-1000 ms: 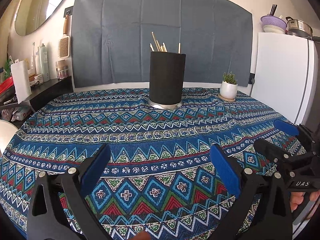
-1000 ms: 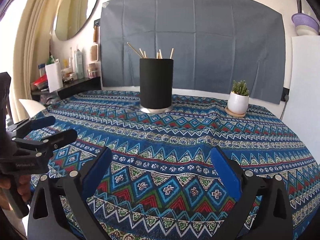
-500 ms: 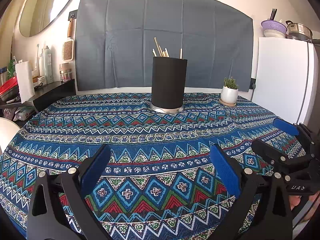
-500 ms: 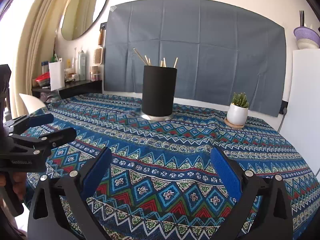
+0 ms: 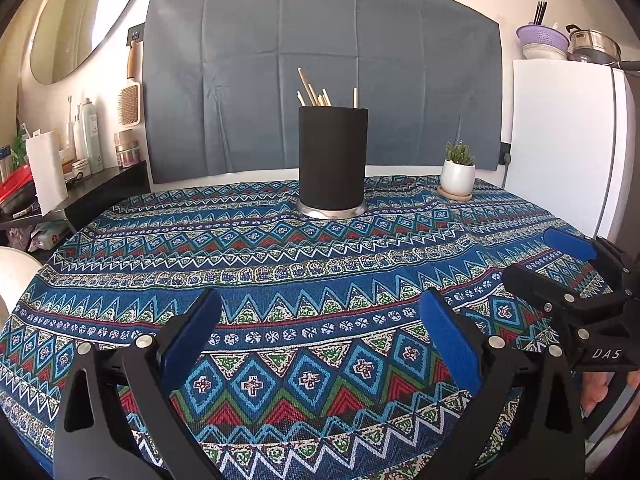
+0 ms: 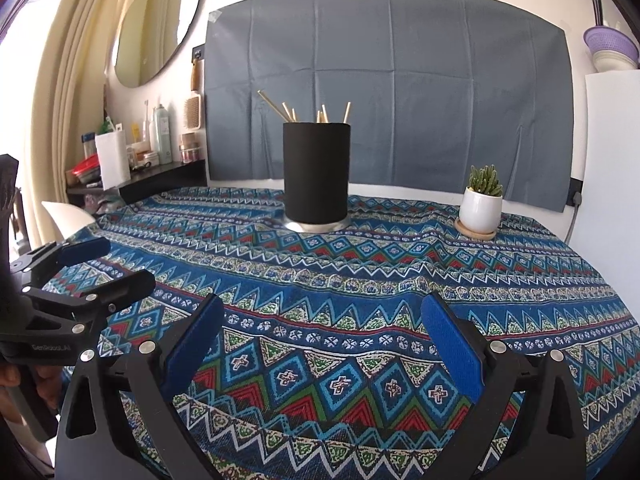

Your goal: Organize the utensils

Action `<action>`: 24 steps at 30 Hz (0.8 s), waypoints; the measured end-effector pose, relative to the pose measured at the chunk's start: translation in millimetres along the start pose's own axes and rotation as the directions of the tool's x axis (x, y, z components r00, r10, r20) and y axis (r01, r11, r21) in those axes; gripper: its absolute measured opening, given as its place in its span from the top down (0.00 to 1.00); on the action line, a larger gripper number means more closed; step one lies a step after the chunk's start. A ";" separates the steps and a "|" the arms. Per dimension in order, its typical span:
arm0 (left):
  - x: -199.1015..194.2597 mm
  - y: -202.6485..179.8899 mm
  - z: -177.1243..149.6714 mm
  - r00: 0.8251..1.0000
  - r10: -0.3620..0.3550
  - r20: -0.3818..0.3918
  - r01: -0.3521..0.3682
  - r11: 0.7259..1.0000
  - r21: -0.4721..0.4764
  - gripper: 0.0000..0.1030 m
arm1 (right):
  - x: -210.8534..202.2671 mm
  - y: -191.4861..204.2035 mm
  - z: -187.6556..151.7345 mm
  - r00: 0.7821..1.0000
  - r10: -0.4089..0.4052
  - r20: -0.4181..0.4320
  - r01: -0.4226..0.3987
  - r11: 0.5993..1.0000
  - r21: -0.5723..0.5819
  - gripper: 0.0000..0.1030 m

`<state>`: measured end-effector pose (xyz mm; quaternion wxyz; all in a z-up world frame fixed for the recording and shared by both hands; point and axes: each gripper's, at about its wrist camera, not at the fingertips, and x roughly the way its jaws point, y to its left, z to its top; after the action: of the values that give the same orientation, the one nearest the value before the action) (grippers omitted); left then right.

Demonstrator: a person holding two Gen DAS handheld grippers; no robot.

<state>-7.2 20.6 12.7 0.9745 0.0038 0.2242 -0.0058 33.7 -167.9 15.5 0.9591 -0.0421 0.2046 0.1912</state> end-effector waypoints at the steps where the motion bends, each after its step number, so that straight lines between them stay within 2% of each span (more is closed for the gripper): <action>1: 0.1 0.2 0.0 1.000 0.001 -0.001 -0.001 1.000 -0.001 0.06 | -0.4 0.3 -0.2 1.000 -0.002 0.003 0.002 1.000 0.000 0.08; 24: 3.8 2.3 0.1 1.000 0.019 -0.023 -0.019 1.000 -0.011 0.06 | -3.3 2.1 -0.6 1.000 0.001 0.016 -0.001 1.000 -0.012 0.08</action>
<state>-3.6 22.9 11.1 0.9719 0.0003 0.2353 0.0047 29.9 -167.2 16.3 0.9604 -0.0461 0.1956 0.1932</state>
